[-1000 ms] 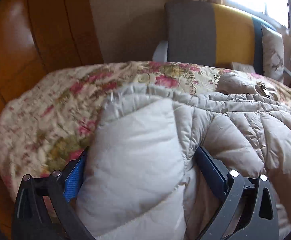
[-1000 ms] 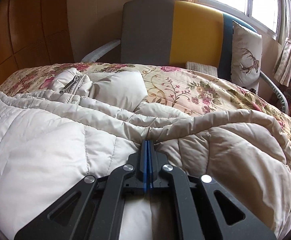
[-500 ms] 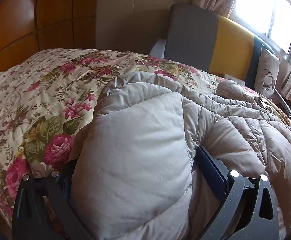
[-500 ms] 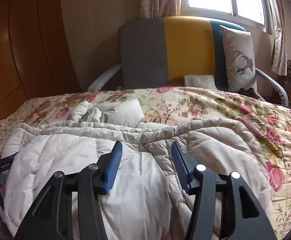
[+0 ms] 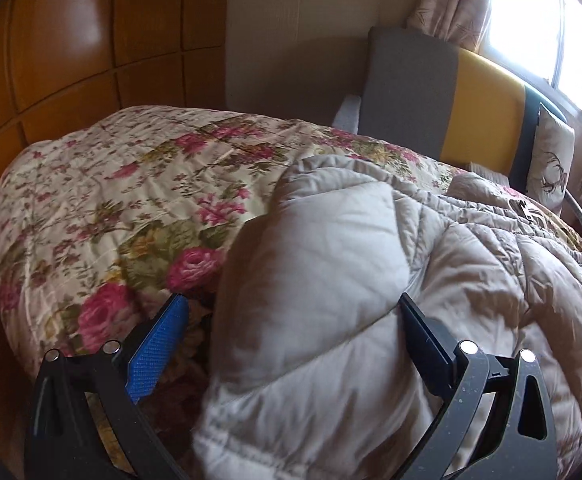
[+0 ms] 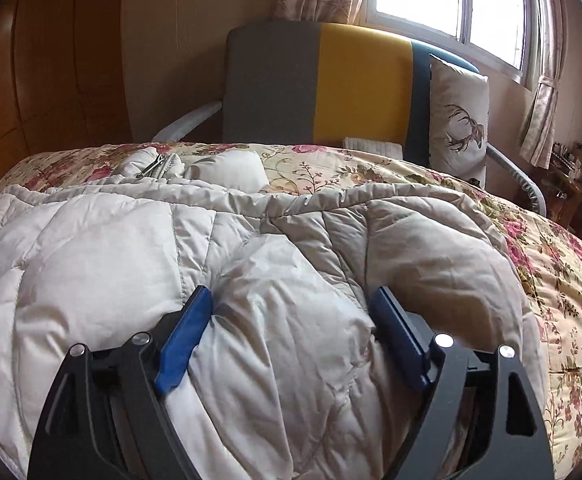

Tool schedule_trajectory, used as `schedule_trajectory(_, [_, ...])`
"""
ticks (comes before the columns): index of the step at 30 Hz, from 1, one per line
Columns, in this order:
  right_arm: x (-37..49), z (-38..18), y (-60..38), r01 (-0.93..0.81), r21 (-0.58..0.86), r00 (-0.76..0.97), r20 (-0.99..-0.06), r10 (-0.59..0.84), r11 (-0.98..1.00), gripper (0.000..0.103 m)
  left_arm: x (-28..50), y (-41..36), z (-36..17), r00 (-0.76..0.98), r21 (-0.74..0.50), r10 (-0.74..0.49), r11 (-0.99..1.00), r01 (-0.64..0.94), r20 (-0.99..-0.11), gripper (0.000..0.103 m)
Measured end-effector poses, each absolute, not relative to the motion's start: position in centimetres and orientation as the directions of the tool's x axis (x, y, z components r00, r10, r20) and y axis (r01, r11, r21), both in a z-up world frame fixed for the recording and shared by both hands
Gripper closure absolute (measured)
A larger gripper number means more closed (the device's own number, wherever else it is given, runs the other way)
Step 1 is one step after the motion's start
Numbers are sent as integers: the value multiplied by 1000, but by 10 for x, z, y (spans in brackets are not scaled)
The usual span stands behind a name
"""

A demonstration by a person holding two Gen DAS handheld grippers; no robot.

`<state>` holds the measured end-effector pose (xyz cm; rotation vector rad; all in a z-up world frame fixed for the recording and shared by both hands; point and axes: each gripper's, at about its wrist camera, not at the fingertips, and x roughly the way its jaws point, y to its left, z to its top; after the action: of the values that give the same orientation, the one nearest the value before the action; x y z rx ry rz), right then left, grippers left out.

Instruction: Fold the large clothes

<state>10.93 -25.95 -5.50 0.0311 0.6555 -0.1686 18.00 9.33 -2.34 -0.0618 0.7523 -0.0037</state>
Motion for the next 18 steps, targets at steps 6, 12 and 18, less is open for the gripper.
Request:
schedule_trajectory(6, [109,-59,-260,179,-30,776,-610,-160,983,14,161,112,-25,734,-113,-63,993,-20,-677,3])
schedule_trajectory(12, [110,-60,-262,182,-22,777,-609,-158,983,13,156,129,-23,760,-185,-87,982,-45,-644,3])
schedule_trajectory(18, [109,-61,-264,183,-14,779,-608,-154,983,12,179,147,-56,618,-474,-374,881,2,-691,3])
